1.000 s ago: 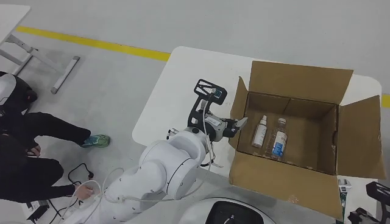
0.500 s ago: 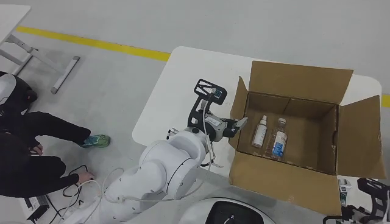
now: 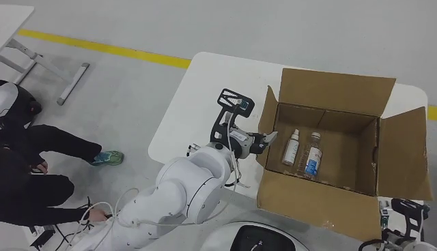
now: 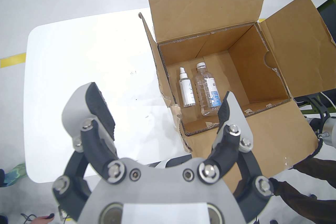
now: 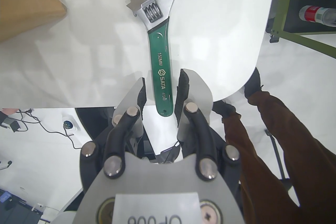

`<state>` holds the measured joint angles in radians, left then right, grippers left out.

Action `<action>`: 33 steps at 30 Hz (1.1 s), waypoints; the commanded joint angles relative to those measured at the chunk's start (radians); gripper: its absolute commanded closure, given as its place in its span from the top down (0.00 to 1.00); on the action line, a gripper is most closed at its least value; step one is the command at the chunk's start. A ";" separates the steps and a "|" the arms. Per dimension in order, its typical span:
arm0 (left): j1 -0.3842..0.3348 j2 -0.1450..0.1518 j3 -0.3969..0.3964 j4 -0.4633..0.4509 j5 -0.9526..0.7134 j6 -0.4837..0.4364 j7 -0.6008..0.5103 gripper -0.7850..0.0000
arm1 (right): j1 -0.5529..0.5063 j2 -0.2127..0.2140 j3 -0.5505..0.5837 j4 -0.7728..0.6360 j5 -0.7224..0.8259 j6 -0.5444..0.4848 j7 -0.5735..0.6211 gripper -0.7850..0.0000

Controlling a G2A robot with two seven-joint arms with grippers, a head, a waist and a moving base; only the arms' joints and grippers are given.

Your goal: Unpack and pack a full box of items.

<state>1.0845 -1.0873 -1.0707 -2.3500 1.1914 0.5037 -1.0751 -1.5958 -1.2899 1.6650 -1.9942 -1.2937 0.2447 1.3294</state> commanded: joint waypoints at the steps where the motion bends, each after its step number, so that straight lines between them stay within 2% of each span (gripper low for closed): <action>1: 0.000 0.000 0.000 0.000 0.000 0.000 0.000 1.00 | 0.003 0.000 -0.002 0.005 -0.002 0.000 -0.001 0.38; 23: 0.000 0.000 0.000 0.000 0.000 0.000 0.000 1.00 | 0.022 0.004 -0.014 0.047 -0.003 0.001 -0.009 0.34; 24: 0.000 0.000 0.000 0.000 0.000 0.000 0.000 1.00 | 0.023 0.004 -0.015 0.048 -0.003 0.001 -0.009 0.31; 27: 0.000 0.000 0.000 0.000 0.000 0.000 0.000 1.00 | 0.024 0.005 -0.016 0.049 -0.006 0.002 -0.009 0.08; 29: 0.000 0.000 0.000 0.000 0.000 0.000 0.000 1.00 | 0.027 0.005 -0.017 0.051 -0.006 0.003 -0.009 0.00; 33: 0.000 0.000 0.000 0.000 0.000 0.000 0.000 1.00 | 0.028 0.006 -0.007 0.046 0.001 0.008 -0.011 0.00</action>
<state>1.0845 -1.0873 -1.0707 -2.3500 1.1914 0.5037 -1.0751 -1.5668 -1.2841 1.6520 -1.9434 -1.2982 0.2496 1.3199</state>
